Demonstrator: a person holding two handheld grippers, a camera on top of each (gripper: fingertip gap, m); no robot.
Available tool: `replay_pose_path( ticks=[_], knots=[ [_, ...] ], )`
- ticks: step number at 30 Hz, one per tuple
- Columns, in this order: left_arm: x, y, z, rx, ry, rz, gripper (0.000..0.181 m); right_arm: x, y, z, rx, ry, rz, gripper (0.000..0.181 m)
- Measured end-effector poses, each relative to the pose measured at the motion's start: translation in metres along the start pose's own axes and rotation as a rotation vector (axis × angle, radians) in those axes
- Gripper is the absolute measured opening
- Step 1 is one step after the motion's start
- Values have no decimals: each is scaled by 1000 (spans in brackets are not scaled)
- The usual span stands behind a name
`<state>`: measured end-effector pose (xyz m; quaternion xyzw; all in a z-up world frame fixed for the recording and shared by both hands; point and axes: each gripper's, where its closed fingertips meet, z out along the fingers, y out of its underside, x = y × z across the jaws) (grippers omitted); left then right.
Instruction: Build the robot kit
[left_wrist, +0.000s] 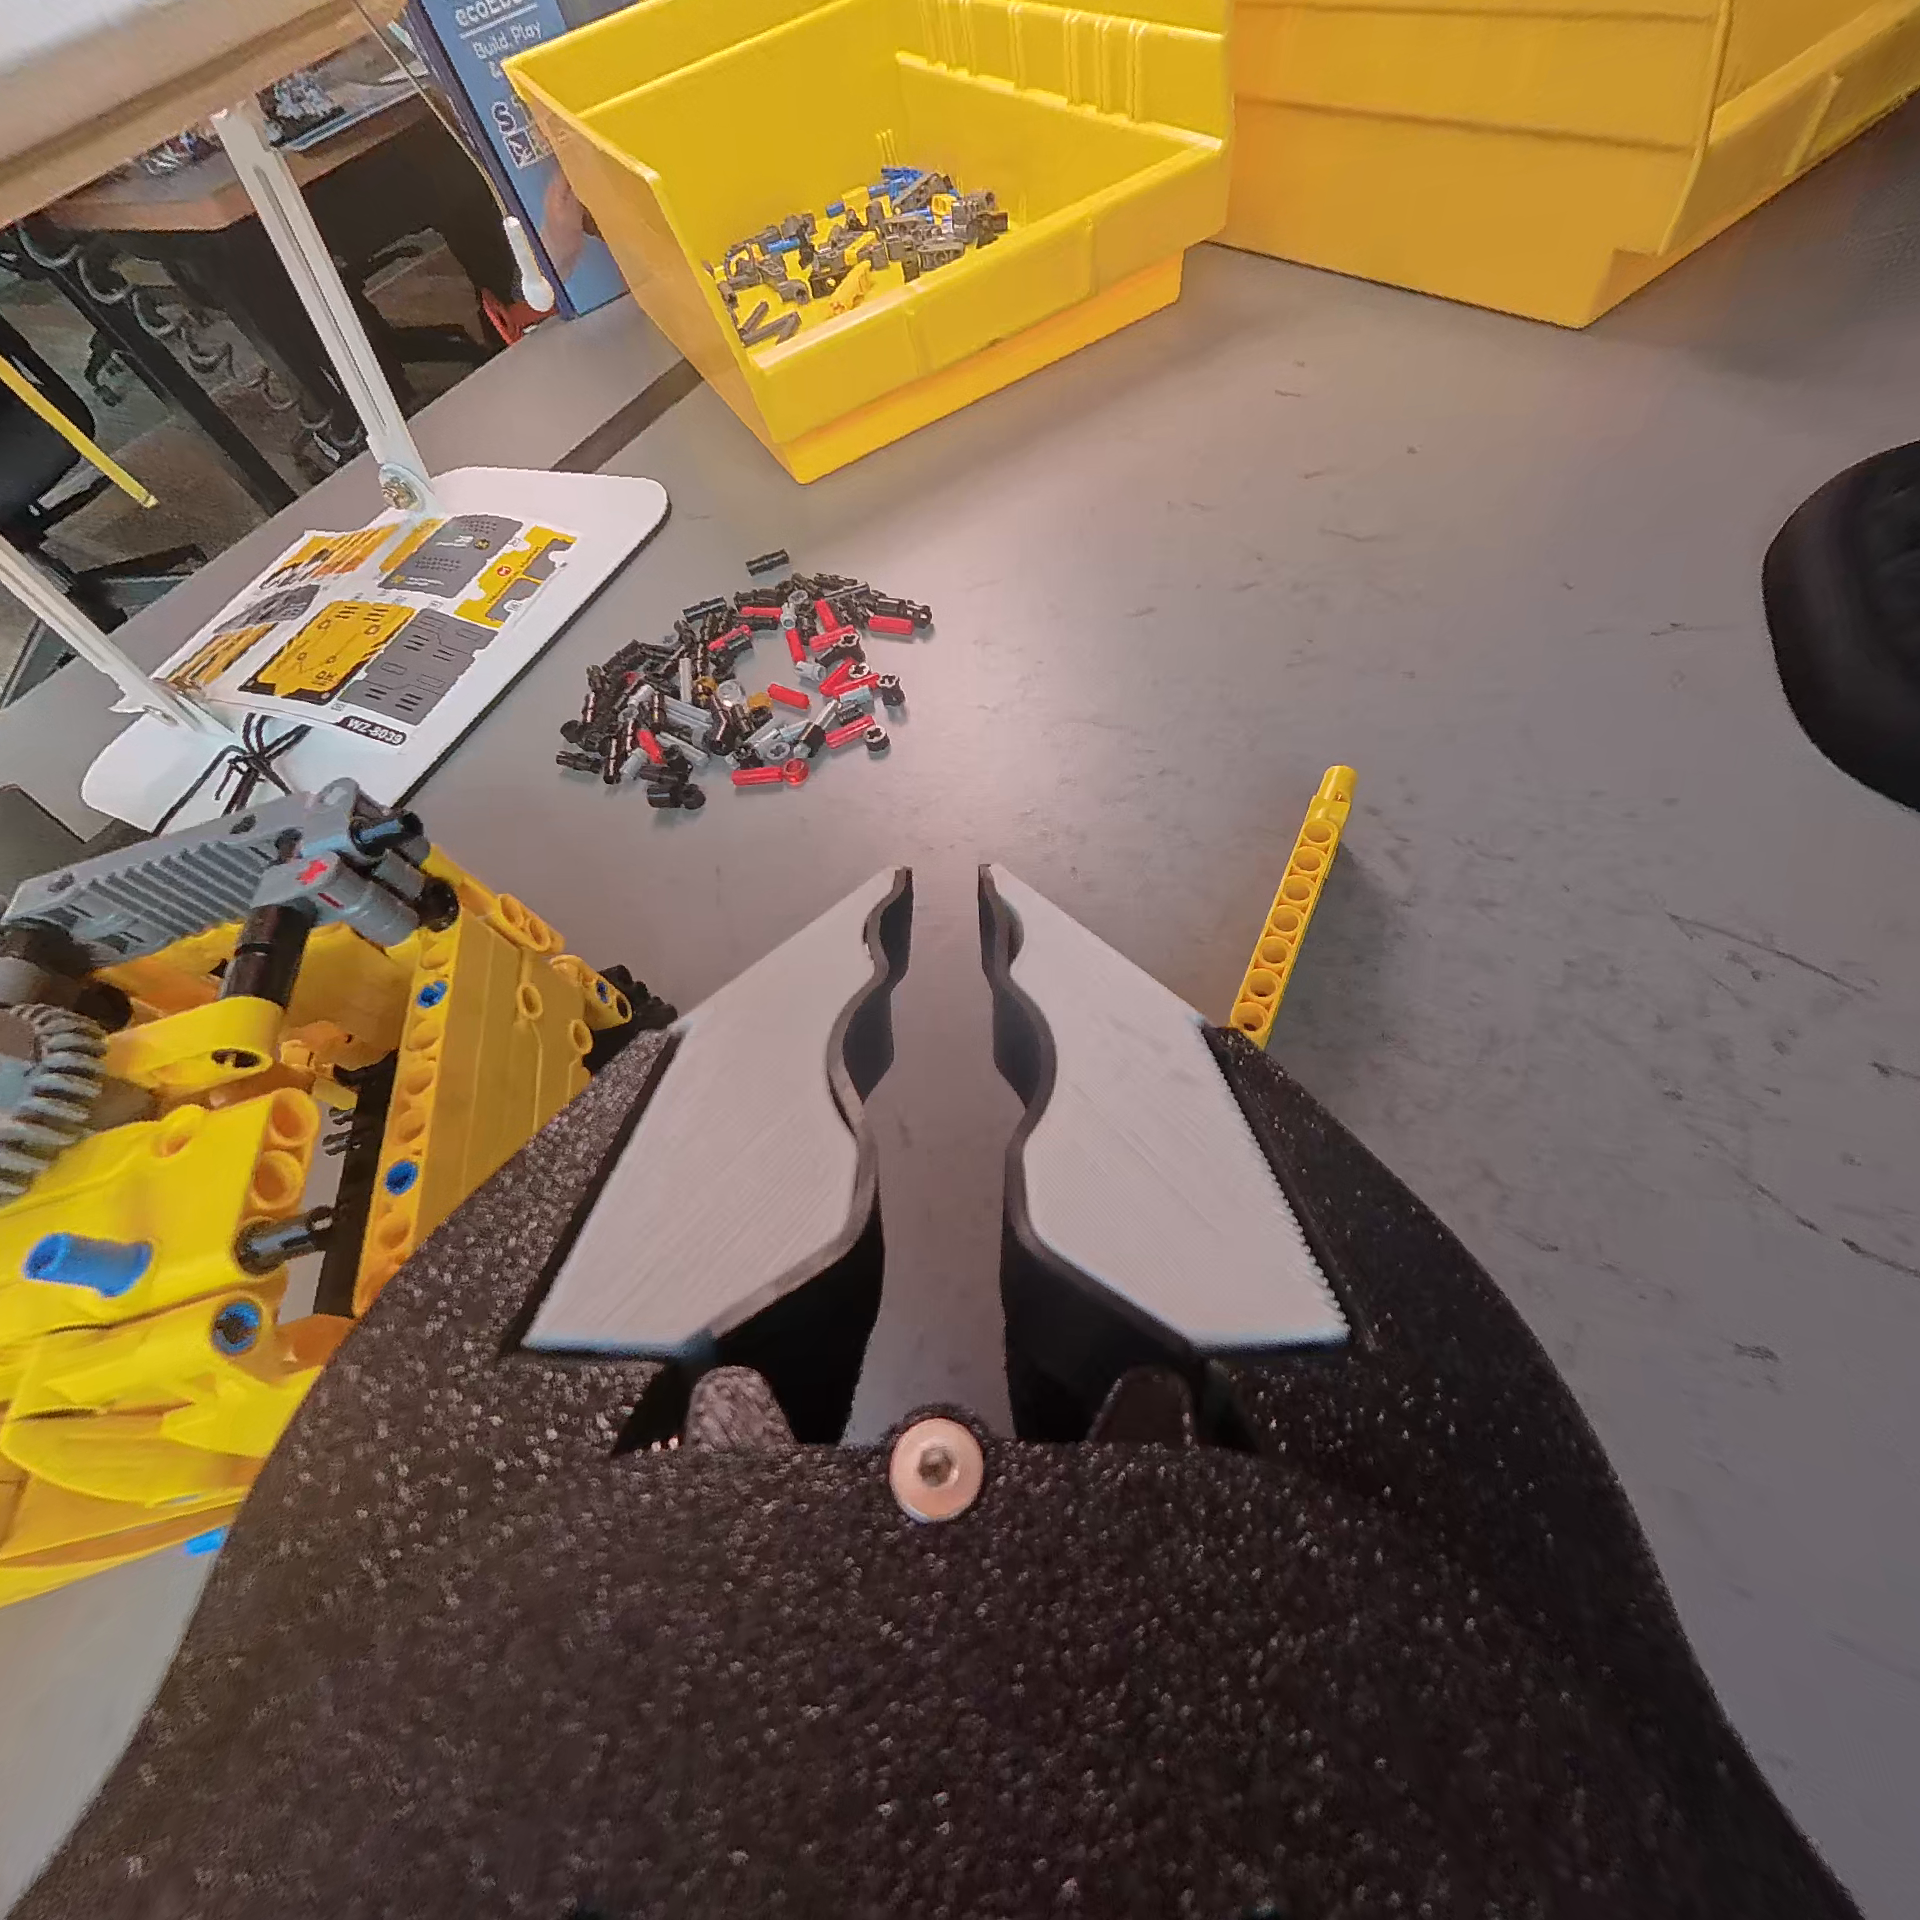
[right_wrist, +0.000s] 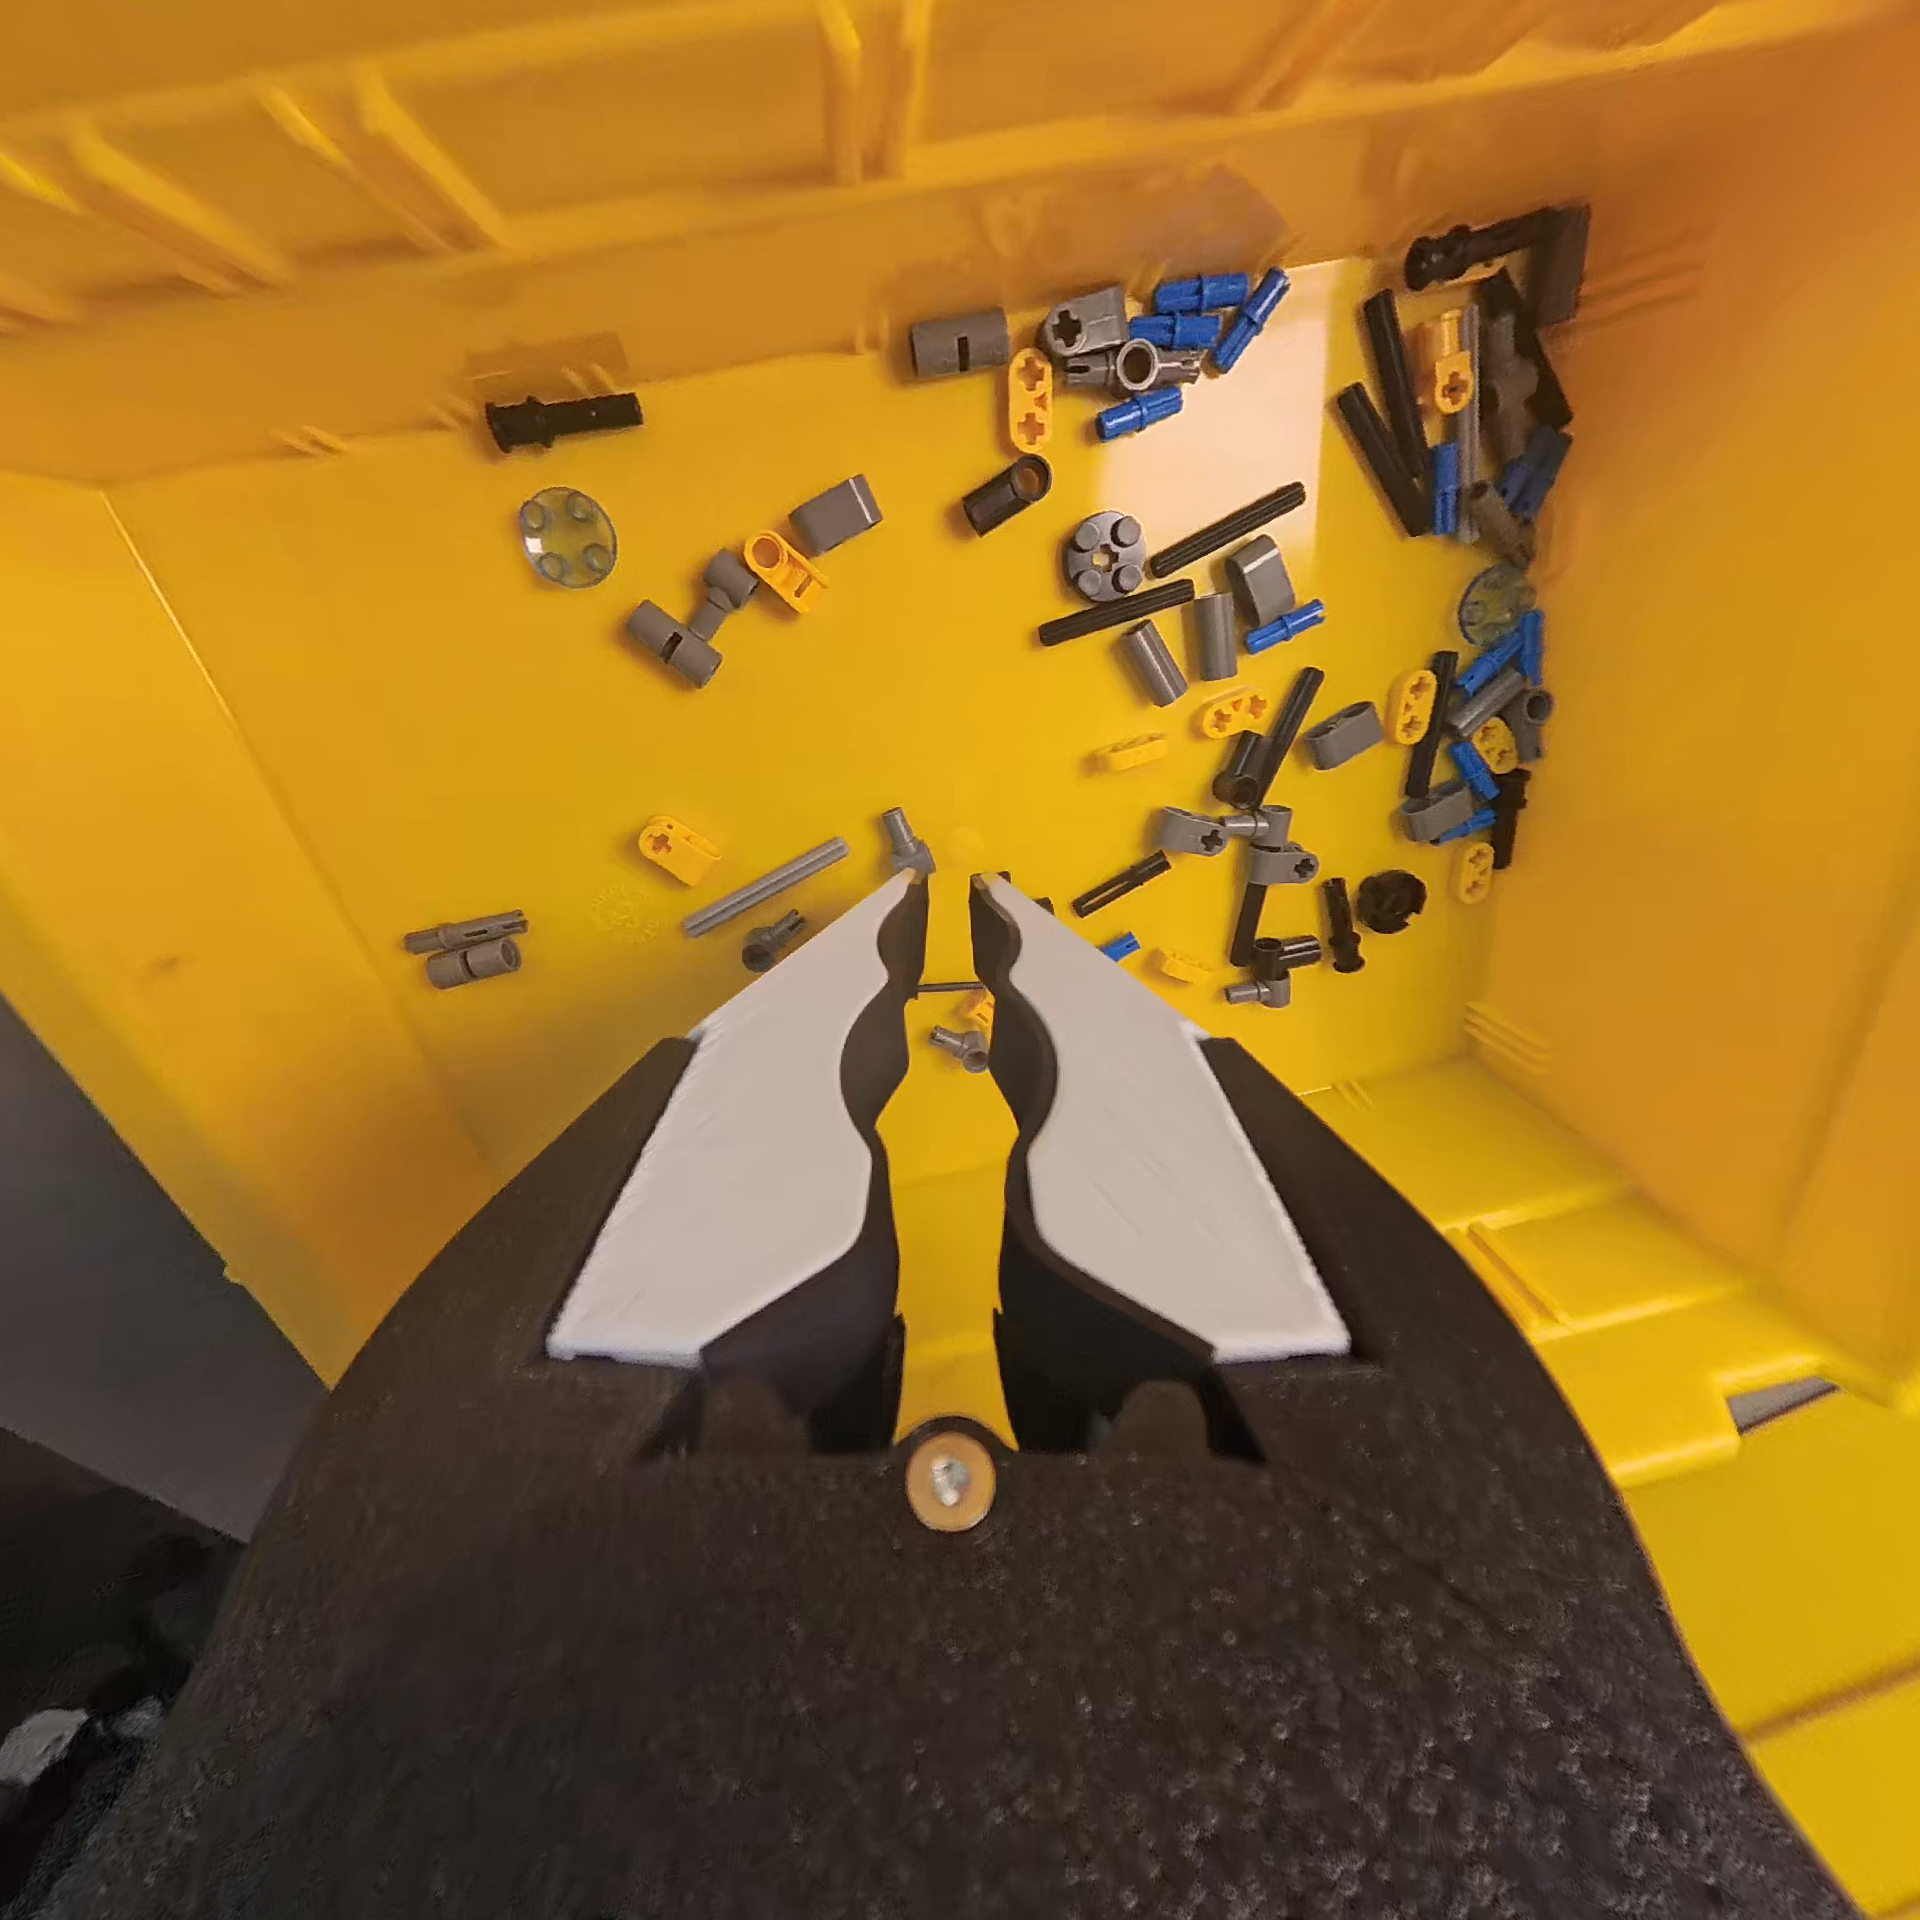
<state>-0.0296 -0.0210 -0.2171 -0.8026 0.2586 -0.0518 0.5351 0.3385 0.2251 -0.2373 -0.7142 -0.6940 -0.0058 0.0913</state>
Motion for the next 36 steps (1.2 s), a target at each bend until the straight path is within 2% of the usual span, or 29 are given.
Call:
replay_pose_path(
  ticks=[9,13,16,19,21,27,29,31,34,36],
  knots=[
    [-4,3,3,-23,-26,-11,12,-20,10,0,-61,-106,-106,13],
    [-6,4,4,-31,-28,-19,12,-48,-35,-6,135,-162,-150,17],
    [-5,4,4,-33,-25,-19,12,-66,-58,3,190,-144,-236,27],
    [-5,4,4,-31,-25,-12,12,-70,-69,17,217,-142,-240,37],
    [-4,4,3,-29,-25,-9,12,-69,-73,24,224,-140,-227,38],
    [-4,3,3,-22,-20,-15,12,-69,-70,24,235,-183,-192,24],
    [-4,2,2,-15,-17,-15,13,-67,-67,6,263,-157,-184,24],
    [-4,1,0,-7,-15,-15,13,-71,-71,-35,364,-125,-167,23],
    [-6,1,0,-5,-9,-36,13,-109,-87,-104,520,-96,-214,24],
    [-7,2,1,-9,-5,-51,13,-141,-105,-118,542,-56,-241,23]
  ],
)
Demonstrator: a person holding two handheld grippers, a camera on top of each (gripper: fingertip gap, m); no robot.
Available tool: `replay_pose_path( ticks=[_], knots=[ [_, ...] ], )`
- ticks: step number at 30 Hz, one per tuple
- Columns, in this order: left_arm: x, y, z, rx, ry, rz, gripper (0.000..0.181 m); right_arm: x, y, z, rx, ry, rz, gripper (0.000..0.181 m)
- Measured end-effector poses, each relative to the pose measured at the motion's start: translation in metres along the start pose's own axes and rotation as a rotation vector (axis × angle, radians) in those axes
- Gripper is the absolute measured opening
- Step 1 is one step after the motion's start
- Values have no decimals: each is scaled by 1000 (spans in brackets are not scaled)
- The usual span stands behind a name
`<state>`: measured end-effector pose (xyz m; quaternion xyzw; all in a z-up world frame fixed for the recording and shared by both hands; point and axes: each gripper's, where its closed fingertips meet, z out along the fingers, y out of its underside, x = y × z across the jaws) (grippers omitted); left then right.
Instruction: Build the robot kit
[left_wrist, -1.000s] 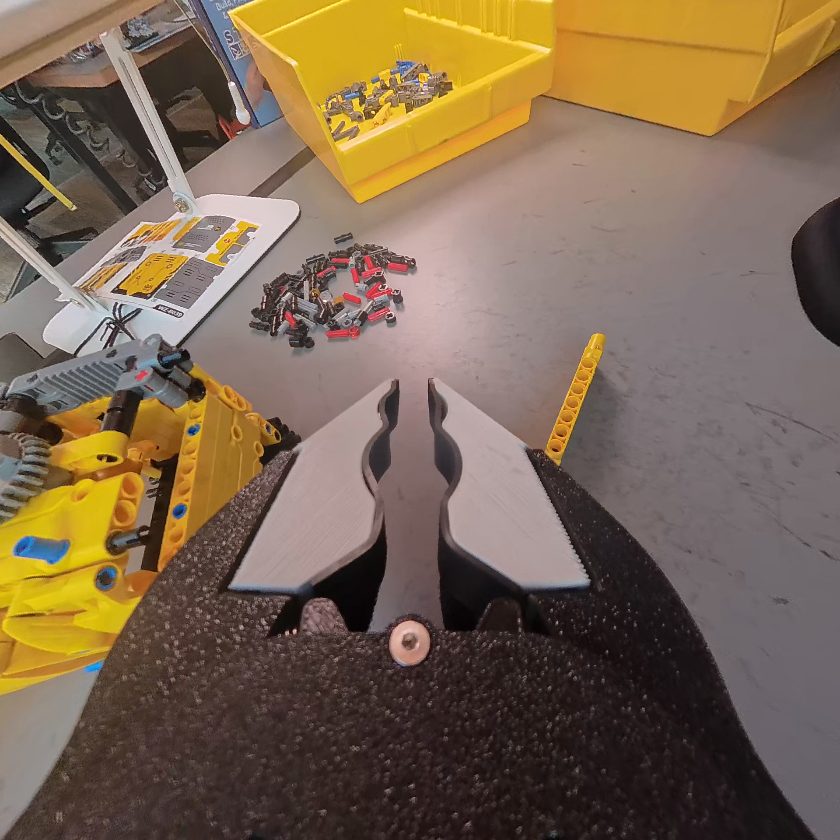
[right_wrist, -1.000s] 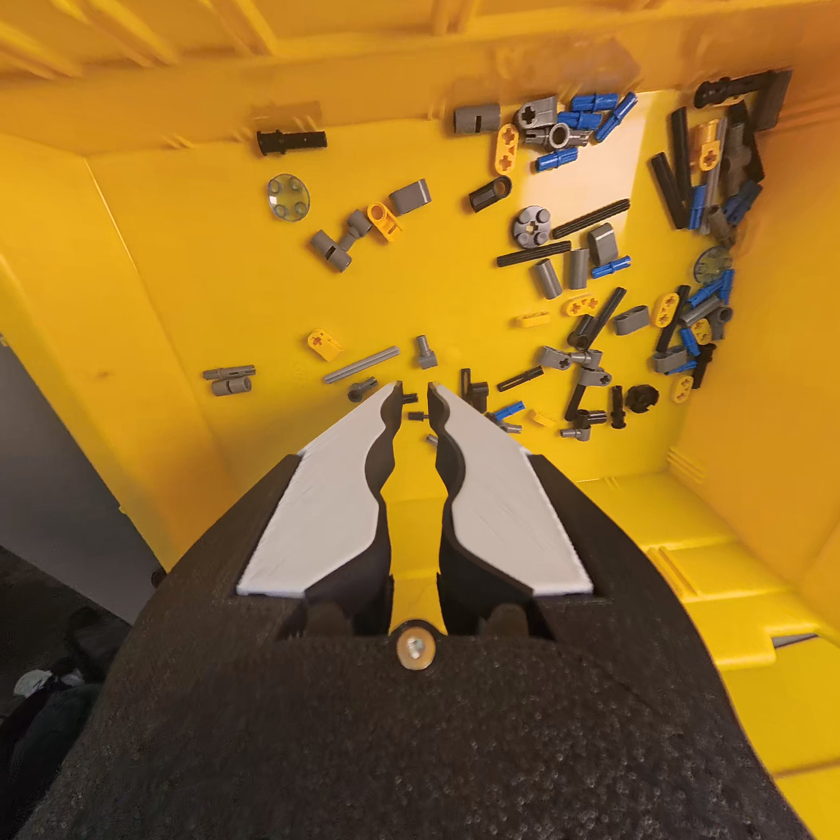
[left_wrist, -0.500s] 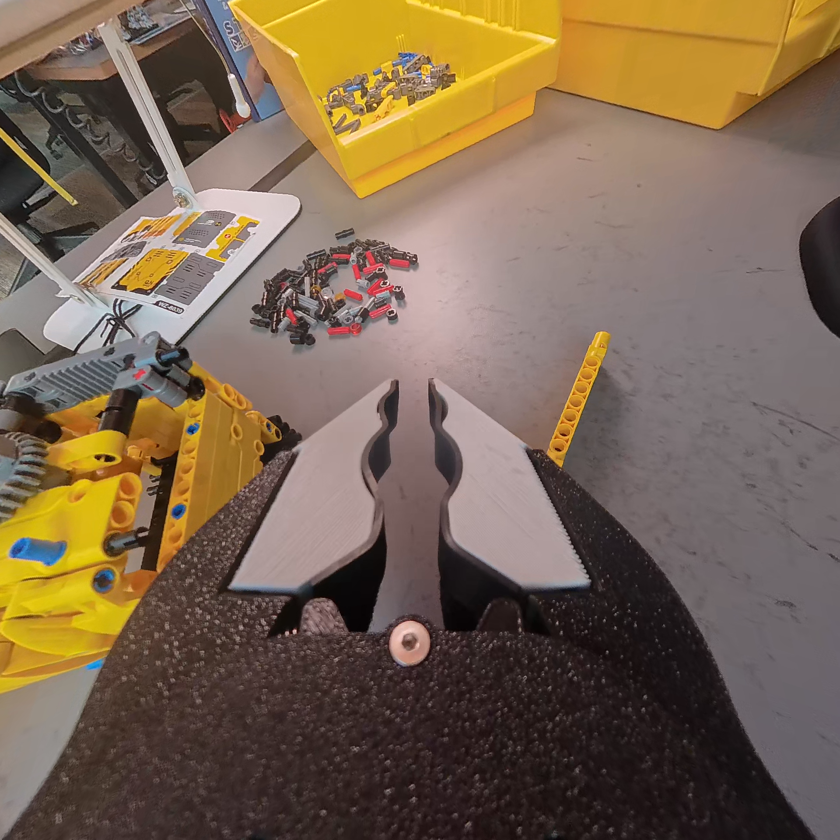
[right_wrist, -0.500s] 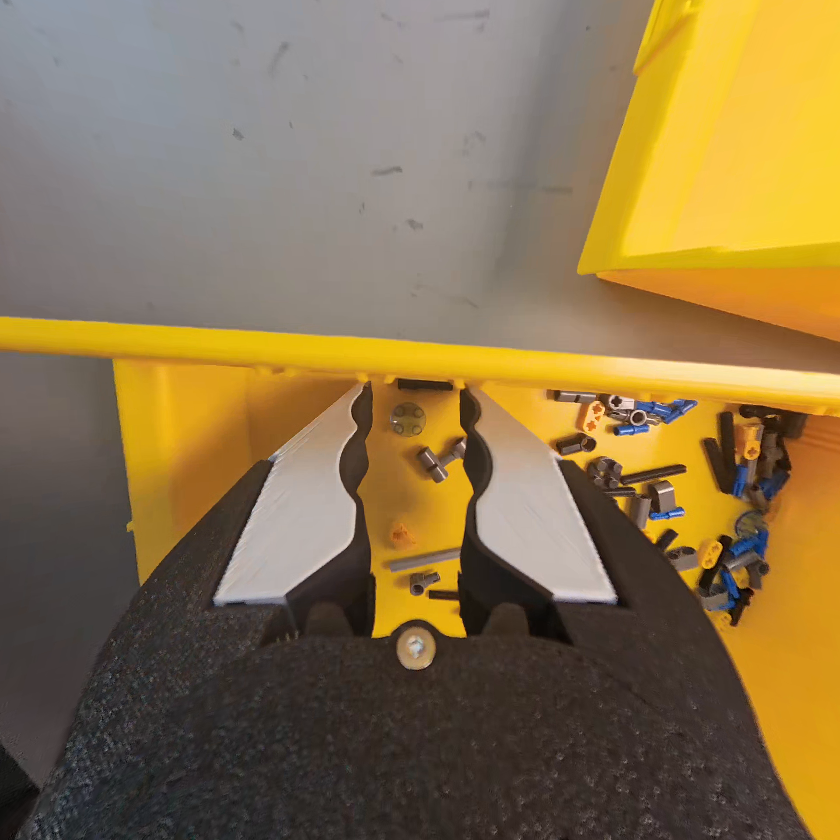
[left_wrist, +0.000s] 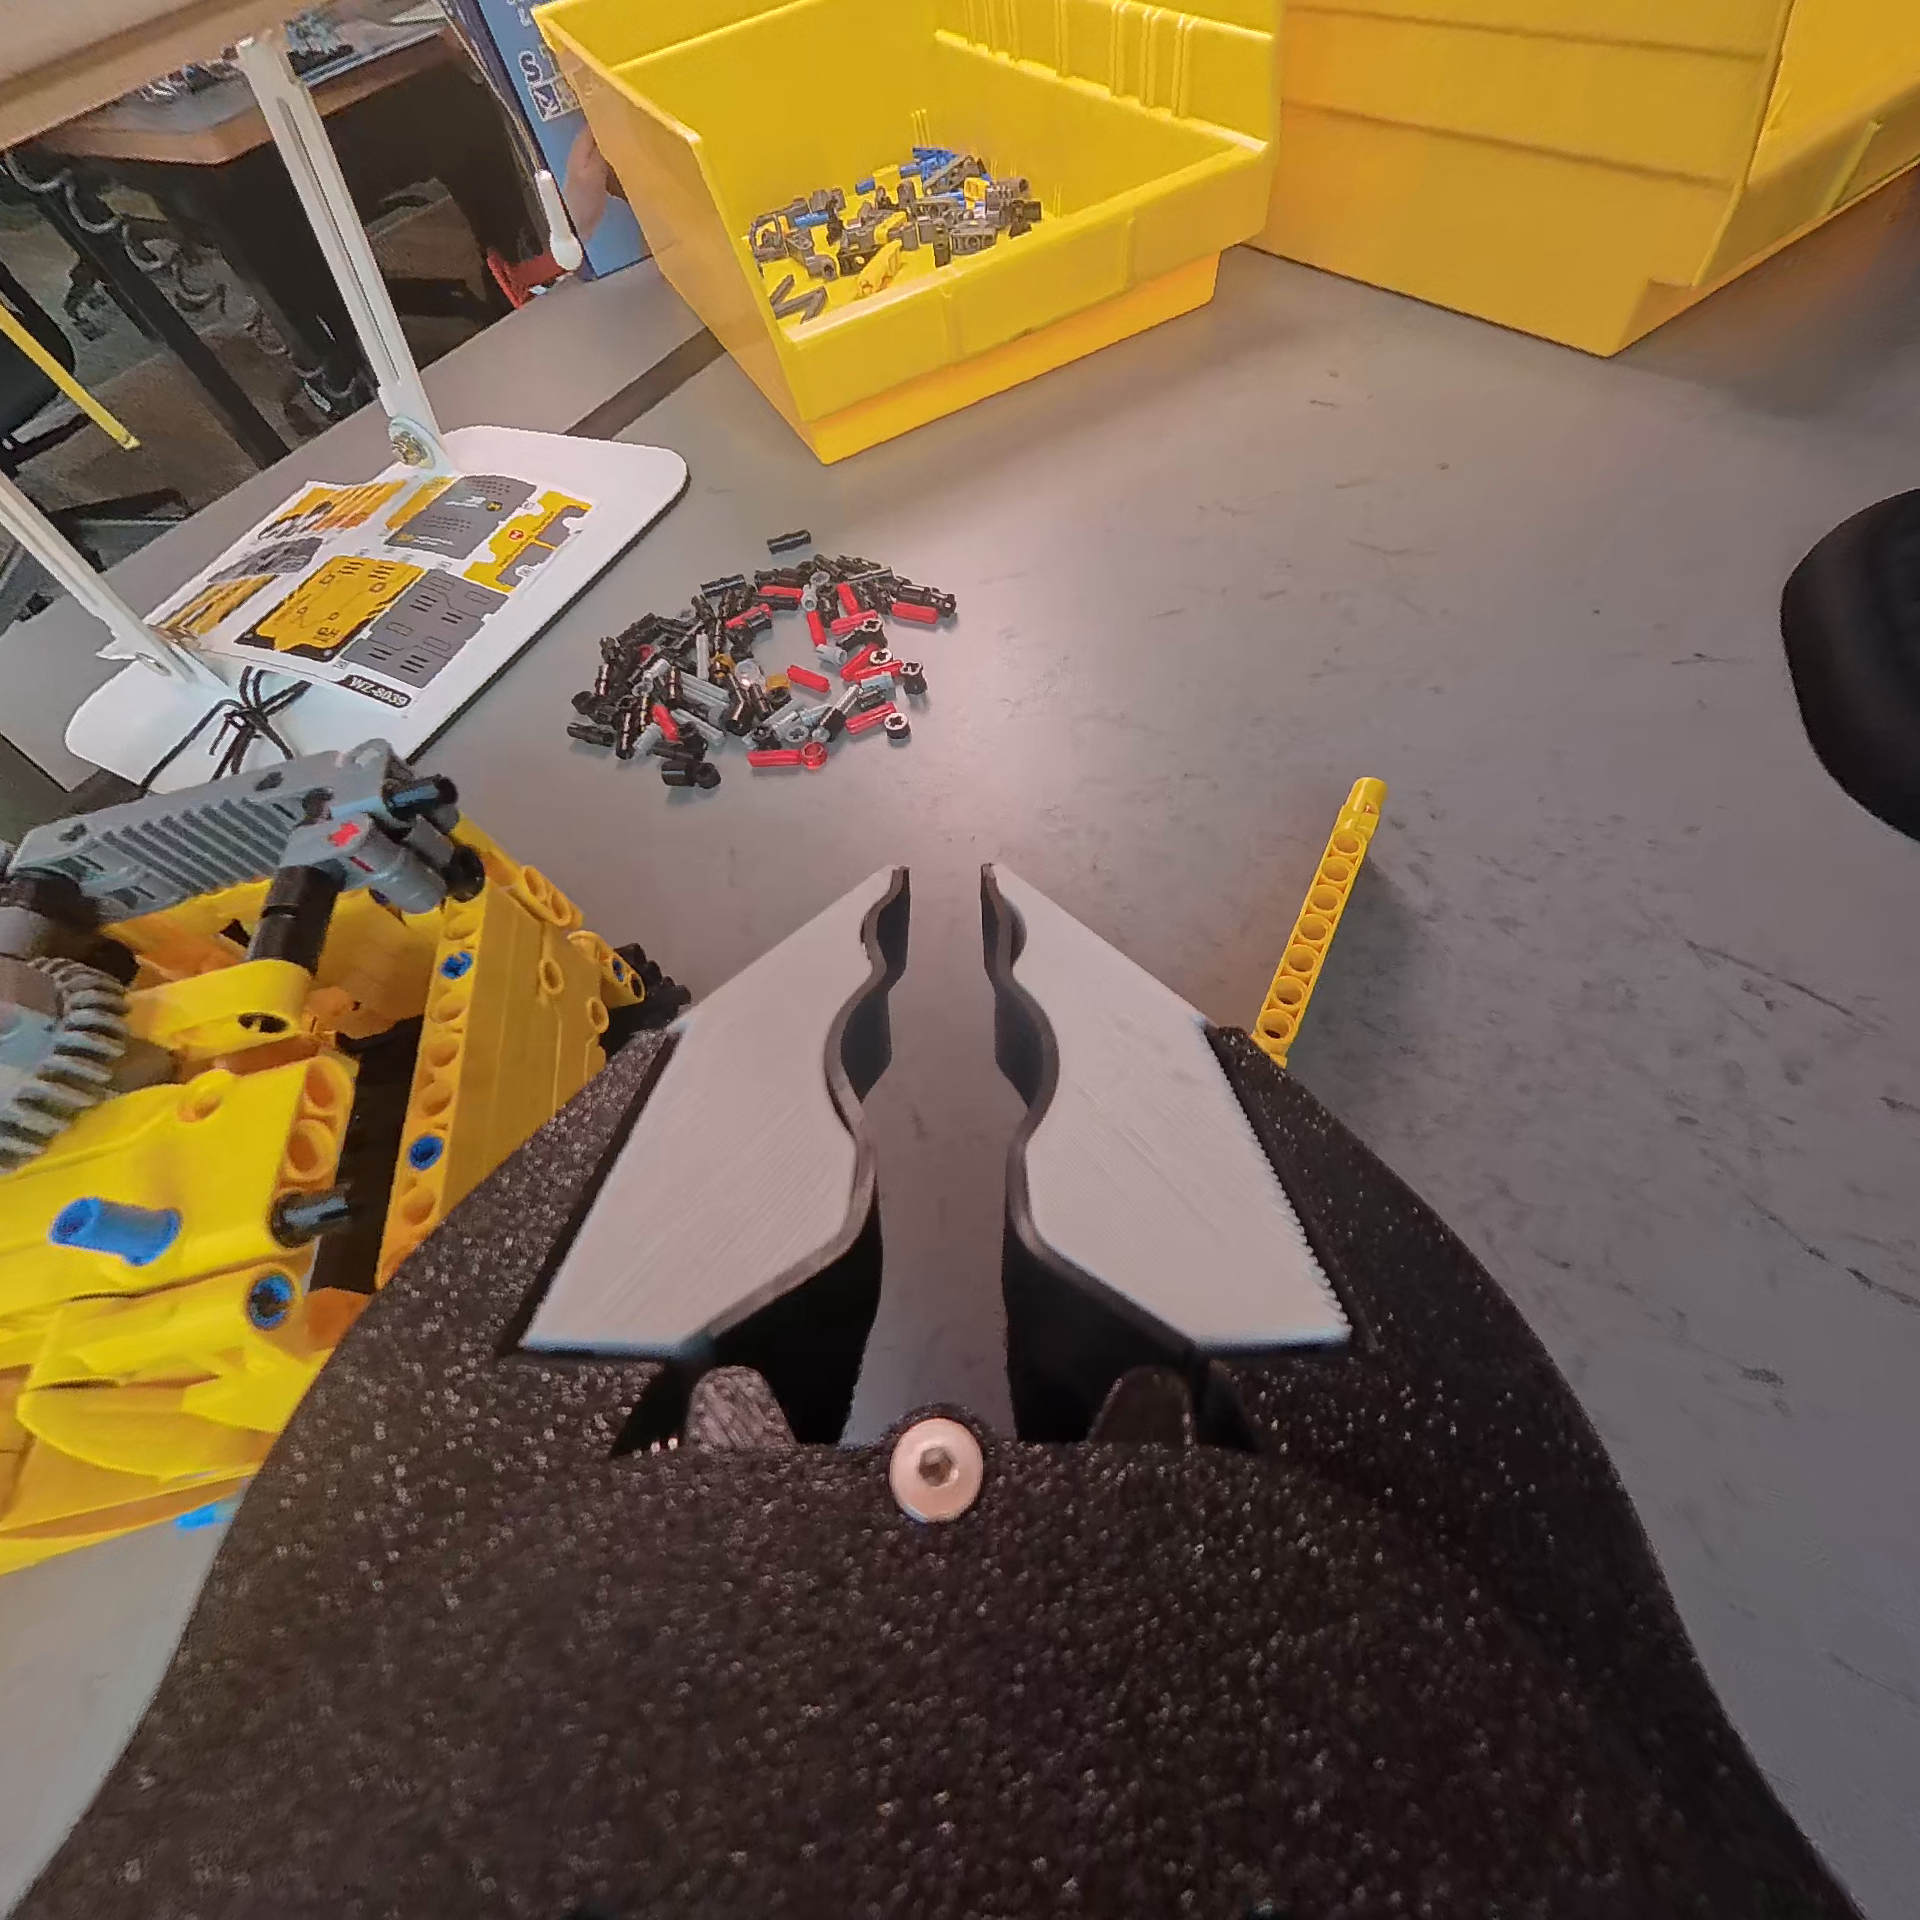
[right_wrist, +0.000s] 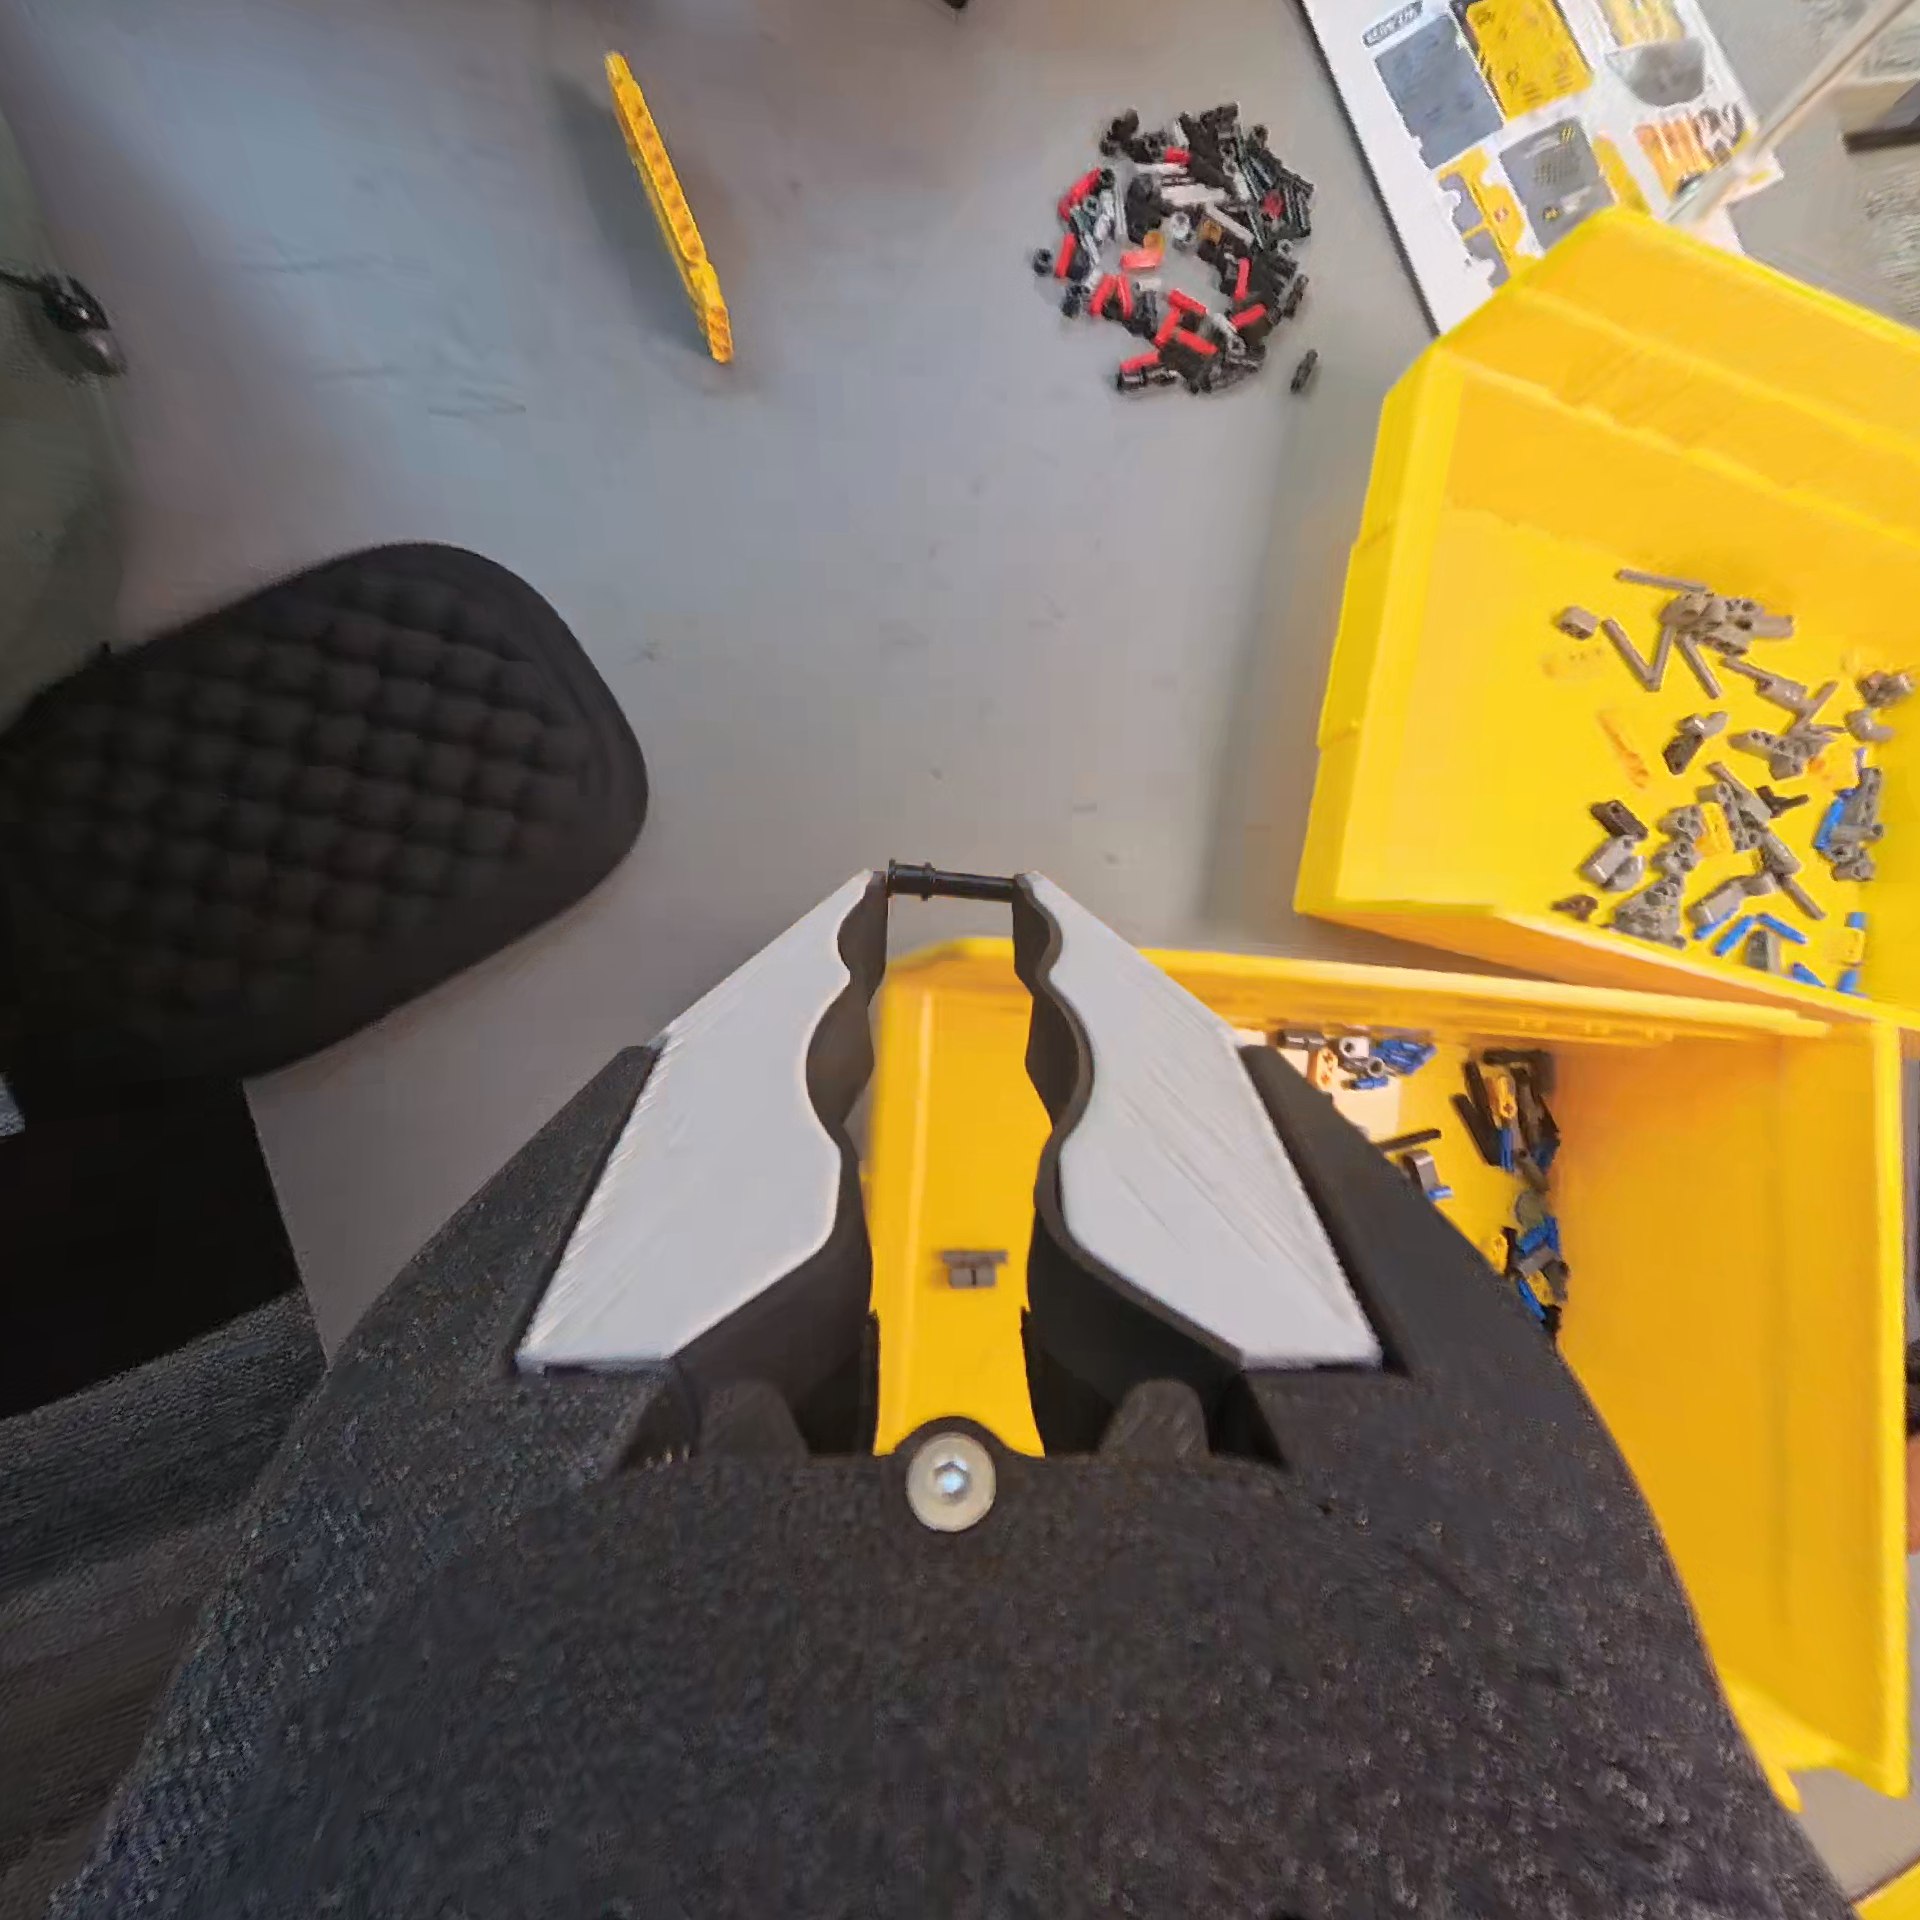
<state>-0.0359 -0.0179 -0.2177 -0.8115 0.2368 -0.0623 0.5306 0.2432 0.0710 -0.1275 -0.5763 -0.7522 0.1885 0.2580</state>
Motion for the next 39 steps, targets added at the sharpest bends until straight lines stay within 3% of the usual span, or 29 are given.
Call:
replay_pose_path(
  ticks=[3,5,9,12,15,18,20,22,24,27,30,34,39],
  knots=[
    [0,-3,-3,25,-4,2,15,-28,-28,46,-6,74,125,23],
    [0,-5,-7,48,-11,3,16,-51,-41,88,40,46,252,24],
    [0,-9,-15,85,-3,-28,20,-71,-44,165,47,100,284,24],
    [2,-11,-18,103,43,-87,32,-63,-45,191,38,153,294,24],
    [7,-15,-21,127,103,-141,46,-58,-50,196,46,151,311,24],
    [11,-15,-20,125,131,-153,52,-55,-53,196,79,171,296,28],
    [12,-14,-19,118,130,-147,52,-61,-67,183,181,140,308,35],
    [11,-13,-19,115,127,-149,51,-61,-86,144,332,126,317,37],
    [10,-12,-18,111,125,-162,51,-48,-94,86,458,173,291,36],
    [7,-10,-16,97,129,-187,51,1,-62,6,453,352,319,35],
    [6,-9,-15,90,126,-196,50,56,9,-30,220,506,345,29],
    [6,-8,-14,79,108,-181,49,99,101,-17,-139,484,295,20],
    [6,-6,-13,65,86,-163,48,98,148,30,-310,230,257,19]
  ],
)
